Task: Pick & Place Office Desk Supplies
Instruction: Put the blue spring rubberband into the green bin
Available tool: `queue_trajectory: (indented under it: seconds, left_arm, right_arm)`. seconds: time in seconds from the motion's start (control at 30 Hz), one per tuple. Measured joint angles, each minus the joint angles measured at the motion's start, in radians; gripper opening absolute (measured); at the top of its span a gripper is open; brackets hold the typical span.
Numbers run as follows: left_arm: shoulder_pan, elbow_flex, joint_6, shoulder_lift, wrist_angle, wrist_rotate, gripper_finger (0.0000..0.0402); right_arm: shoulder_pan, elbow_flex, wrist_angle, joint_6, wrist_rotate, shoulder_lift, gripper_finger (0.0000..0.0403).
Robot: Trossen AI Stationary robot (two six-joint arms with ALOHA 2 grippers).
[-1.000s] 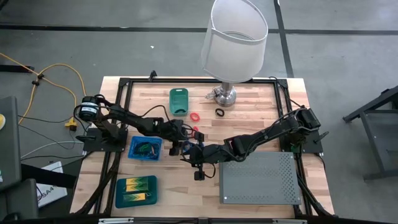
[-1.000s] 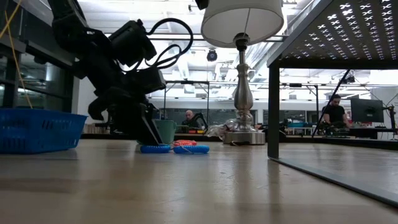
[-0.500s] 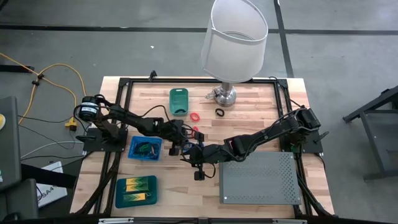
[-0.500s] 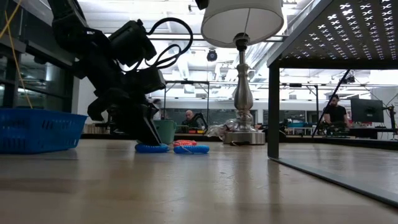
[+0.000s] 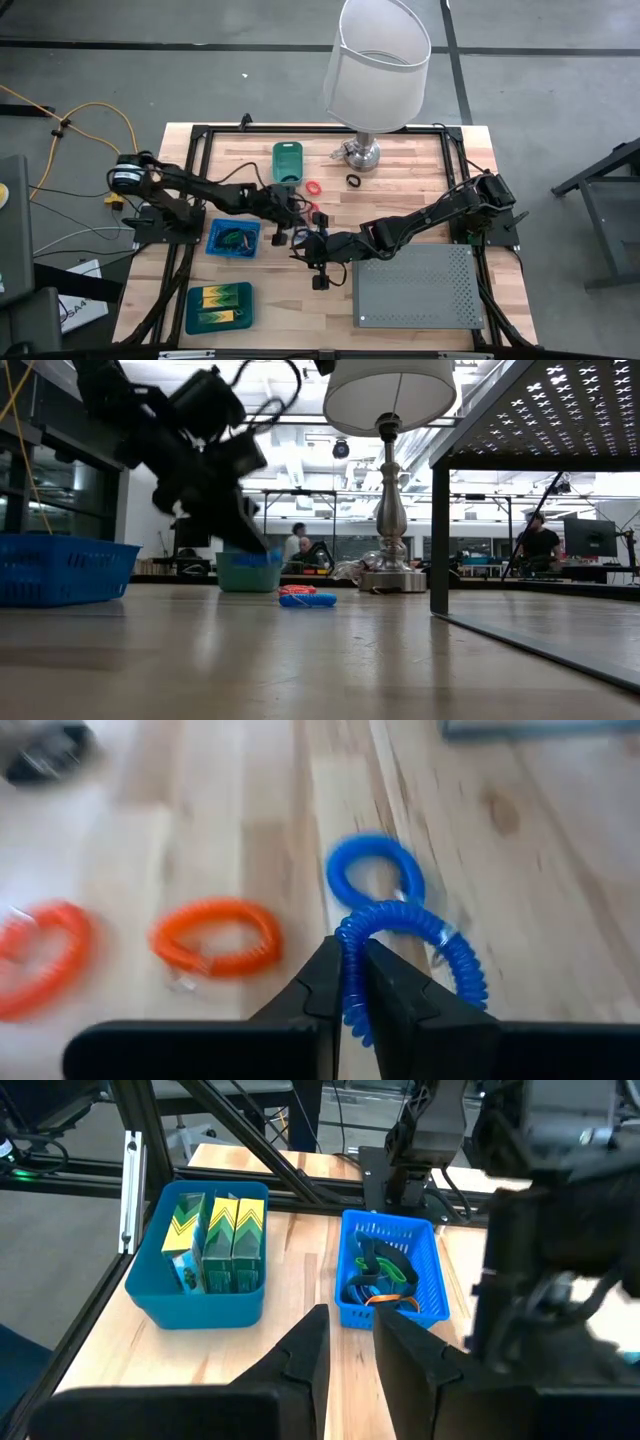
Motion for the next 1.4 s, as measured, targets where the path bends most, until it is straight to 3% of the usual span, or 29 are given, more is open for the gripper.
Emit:
queue_trajectory:
  seconds: [0.2,0.43,0.7,1.1,1.4]
  left_arm:
    - [0.023,0.0,0.029,-0.113,-0.038,-0.013,0.0022]
    - [0.044,0.0,0.001,-0.131,-0.062,-0.016,0.0022]
    - [0.218,0.0,-0.075,-0.147,-0.057,-0.038,0.0022]
    - [0.51,0.001,-0.032,-0.181,-0.058,-0.04,0.0022]
    - [0.523,0.001,-0.027,-0.179,-0.116,-0.04,0.0022]
  right_arm:
    - [0.0,0.0,0.0,0.0,0.0,0.0,0.0069]
    - [0.0,0.0,0.0,0.0,0.0,0.0,0.0069]
    - [0.0,0.0,0.0,0.0,0.0,0.0,0.0069]
    - [0.0,0.0,0.0,0.0,0.0,0.0,0.0069]
    - [0.0,0.0,0.0,0.0,0.0,0.0,0.0069]
